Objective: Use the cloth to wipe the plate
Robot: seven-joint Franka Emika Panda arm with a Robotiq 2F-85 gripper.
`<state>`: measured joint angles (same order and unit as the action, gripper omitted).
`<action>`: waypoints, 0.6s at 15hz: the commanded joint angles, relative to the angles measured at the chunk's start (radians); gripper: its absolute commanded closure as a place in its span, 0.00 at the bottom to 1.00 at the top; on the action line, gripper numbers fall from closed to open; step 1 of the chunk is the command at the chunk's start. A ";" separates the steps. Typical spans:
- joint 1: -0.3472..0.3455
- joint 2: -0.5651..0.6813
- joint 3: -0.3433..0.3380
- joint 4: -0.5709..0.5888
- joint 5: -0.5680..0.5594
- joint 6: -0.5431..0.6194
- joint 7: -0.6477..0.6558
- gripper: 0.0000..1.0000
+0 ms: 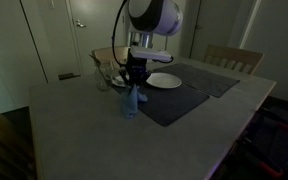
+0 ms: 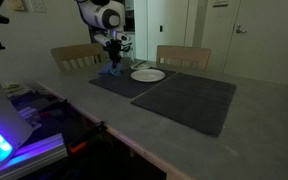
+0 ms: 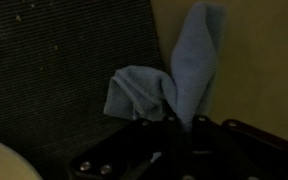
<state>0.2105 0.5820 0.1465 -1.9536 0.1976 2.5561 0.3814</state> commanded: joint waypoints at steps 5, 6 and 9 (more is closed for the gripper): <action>0.019 -0.013 -0.033 -0.015 -0.027 -0.040 -0.014 0.65; 0.021 -0.015 -0.036 -0.014 -0.035 -0.042 -0.014 0.59; 0.023 -0.046 -0.050 -0.015 -0.060 -0.066 -0.006 0.38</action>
<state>0.2191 0.5793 0.1238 -1.9596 0.1596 2.5378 0.3812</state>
